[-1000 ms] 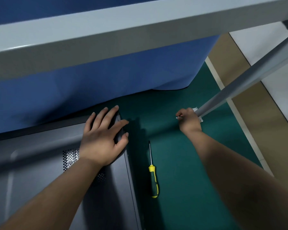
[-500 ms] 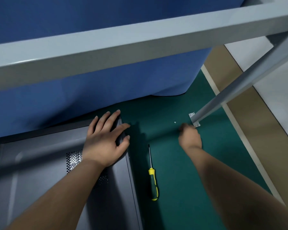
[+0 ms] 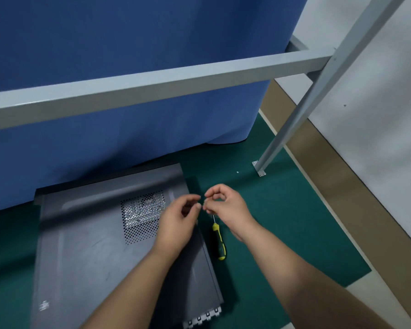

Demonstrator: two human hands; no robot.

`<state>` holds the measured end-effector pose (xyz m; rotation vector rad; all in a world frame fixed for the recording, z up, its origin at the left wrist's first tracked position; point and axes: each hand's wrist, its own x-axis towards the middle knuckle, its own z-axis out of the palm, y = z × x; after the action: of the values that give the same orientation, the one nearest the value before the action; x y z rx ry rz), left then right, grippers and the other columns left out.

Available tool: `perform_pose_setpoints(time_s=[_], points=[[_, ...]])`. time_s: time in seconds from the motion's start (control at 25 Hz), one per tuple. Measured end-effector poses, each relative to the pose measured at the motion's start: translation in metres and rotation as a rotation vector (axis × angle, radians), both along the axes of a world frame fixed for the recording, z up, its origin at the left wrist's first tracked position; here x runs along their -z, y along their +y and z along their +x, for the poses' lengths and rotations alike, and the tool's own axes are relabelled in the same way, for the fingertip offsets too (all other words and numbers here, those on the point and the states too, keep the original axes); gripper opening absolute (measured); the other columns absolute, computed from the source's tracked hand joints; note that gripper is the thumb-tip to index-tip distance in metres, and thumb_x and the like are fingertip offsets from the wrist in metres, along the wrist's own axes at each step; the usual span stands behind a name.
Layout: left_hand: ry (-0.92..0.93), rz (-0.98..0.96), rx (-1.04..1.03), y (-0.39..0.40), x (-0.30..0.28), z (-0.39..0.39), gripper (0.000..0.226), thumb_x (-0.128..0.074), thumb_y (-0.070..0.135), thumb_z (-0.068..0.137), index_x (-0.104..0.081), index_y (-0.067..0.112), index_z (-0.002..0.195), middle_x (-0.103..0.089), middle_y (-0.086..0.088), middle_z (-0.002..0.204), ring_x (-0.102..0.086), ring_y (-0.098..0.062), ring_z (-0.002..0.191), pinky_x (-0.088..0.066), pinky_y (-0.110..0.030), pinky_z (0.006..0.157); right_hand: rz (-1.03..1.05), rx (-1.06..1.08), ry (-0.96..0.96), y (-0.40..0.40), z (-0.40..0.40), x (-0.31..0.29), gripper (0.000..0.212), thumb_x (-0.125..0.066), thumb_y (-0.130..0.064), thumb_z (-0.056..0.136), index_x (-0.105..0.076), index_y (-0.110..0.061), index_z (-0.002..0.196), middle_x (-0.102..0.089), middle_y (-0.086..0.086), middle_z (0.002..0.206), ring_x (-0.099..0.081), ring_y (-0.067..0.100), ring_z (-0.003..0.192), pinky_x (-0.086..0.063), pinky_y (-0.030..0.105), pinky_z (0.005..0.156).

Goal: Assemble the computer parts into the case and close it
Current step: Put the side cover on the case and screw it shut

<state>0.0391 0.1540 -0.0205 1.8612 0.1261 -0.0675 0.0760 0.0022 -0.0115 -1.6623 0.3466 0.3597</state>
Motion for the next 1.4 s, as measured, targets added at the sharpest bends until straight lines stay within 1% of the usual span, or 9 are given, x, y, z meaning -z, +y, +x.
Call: perform_pose_setpoints(time_s=[0.2, 0.48, 0.64, 0.84, 1.0, 1.12, 1.2, 1.32, 1.4], points=[[0.105, -0.271, -0.108, 0.021, -0.004, -0.049, 0.013, -0.072, 0.009, 0.094, -0.076, 0.019, 0.102, -0.079, 0.005, 0.092, -0.075, -0.015, 0.088, -0.059, -0.024, 0.072, 0.005, -0.078, 0.056, 0.03, -0.035, -0.013, 0.031, -0.075, 0.005, 0.073, -0.062, -0.012, 0.094, -0.068, 0.003, 0.076, -0.061, 0.015, 0.066, -0.055, 0.029, 0.069], [0.289, -0.67, -0.235, 0.036, -0.005, -0.072, 0.01, -0.072, 0.006, 0.093, -0.081, 0.007, 0.097, -0.079, -0.014, 0.101, -0.075, -0.025, 0.101, -0.057, -0.032, 0.093, -0.183, -0.038, -0.043, 0.053, -0.066, -0.025, 0.02, -0.078, -0.01, 0.076, -0.066, -0.019, 0.09, -0.074, 0.001, 0.075, -0.071, 0.017, 0.068, -0.062, 0.042, 0.08], [0.336, -0.796, -0.335, 0.037, -0.007, -0.073, 0.01, -0.073, 0.003, 0.091, -0.082, 0.005, 0.086, -0.078, -0.02, 0.098, -0.076, -0.024, 0.093, -0.06, -0.023, 0.081, -0.136, -0.015, -0.078, 0.062, -0.079, -0.027, 0.016, -0.075, -0.006, 0.086, -0.066, -0.018, 0.095, -0.076, 0.004, 0.084, -0.076, 0.02, 0.077, -0.063, 0.043, 0.083], [0.345, -0.806, -0.363, 0.037, -0.007, -0.068, 0.011, -0.075, 0.001, 0.088, -0.075, -0.003, 0.098, -0.078, -0.018, 0.098, -0.077, -0.023, 0.092, -0.059, -0.021, 0.076, -0.111, 0.003, -0.096, 0.065, -0.082, -0.028, 0.018, -0.066, 0.003, 0.09, -0.065, -0.015, 0.093, -0.075, 0.003, 0.087, -0.075, 0.016, 0.08, -0.063, 0.04, 0.083], [0.37, -0.705, -0.351, 0.038, -0.006, -0.06, 0.006, -0.076, 0.001, 0.087, -0.074, 0.001, 0.093, -0.078, -0.016, 0.092, -0.077, -0.022, 0.086, -0.06, -0.023, 0.076, -0.081, -0.06, -0.028, 0.061, -0.078, -0.027, 0.015, -0.068, -0.001, 0.092, -0.065, -0.015, 0.097, -0.075, 0.008, 0.097, -0.074, 0.019, 0.089, -0.061, 0.037, 0.09], [0.399, -0.645, -0.371, 0.045, -0.002, -0.052, 0.005, -0.071, -0.002, 0.09, -0.072, 0.002, 0.091, -0.078, -0.014, 0.087, -0.076, -0.021, 0.083, -0.061, -0.026, 0.08, 0.088, -0.248, 0.1, 0.041, -0.06, -0.03, 0.019, -0.07, -0.004, 0.092, -0.067, -0.018, 0.105, -0.078, -0.001, 0.105, -0.072, 0.011, 0.096, -0.057, 0.029, 0.086], [0.401, -0.625, -0.373, 0.05, 0.002, -0.047, 0.007, -0.069, -0.004, 0.092, -0.071, 0.002, 0.09, -0.076, -0.014, 0.084, -0.075, -0.02, 0.078, -0.062, -0.025, 0.078, 0.107, -0.155, 0.106, 0.018, -0.043, -0.025, 0.018, -0.065, -0.005, 0.095, -0.068, -0.019, 0.106, -0.077, -0.002, 0.108, -0.073, 0.011, 0.101, -0.058, 0.026, 0.083], [0.399, -0.579, -0.338, 0.053, 0.009, -0.047, 0.005, -0.067, -0.005, 0.093, -0.07, -0.001, 0.094, -0.076, -0.016, 0.084, -0.077, -0.023, 0.08, -0.063, -0.026, 0.077, -0.352, 0.066, 0.173, -0.017, -0.03, 0.009, 0.015, -0.056, -0.011, 0.097, -0.069, -0.013, 0.104, -0.074, 0.011, 0.113, -0.069, 0.028, 0.111, -0.057, 0.041, 0.094], [0.399, -0.569, -0.345, 0.053, 0.012, -0.046, 0.005, -0.067, -0.006, 0.093, -0.069, -0.001, 0.094, -0.076, -0.016, 0.083, -0.077, -0.025, 0.082, -0.063, -0.027, 0.078, -0.643, -0.115, 0.328, -0.027, -0.032, 0.042, 0.02, -0.059, -0.016, 0.097, -0.067, -0.001, 0.107, -0.069, 0.02, 0.113, -0.065, 0.035, 0.111, -0.053, 0.042, 0.097]])
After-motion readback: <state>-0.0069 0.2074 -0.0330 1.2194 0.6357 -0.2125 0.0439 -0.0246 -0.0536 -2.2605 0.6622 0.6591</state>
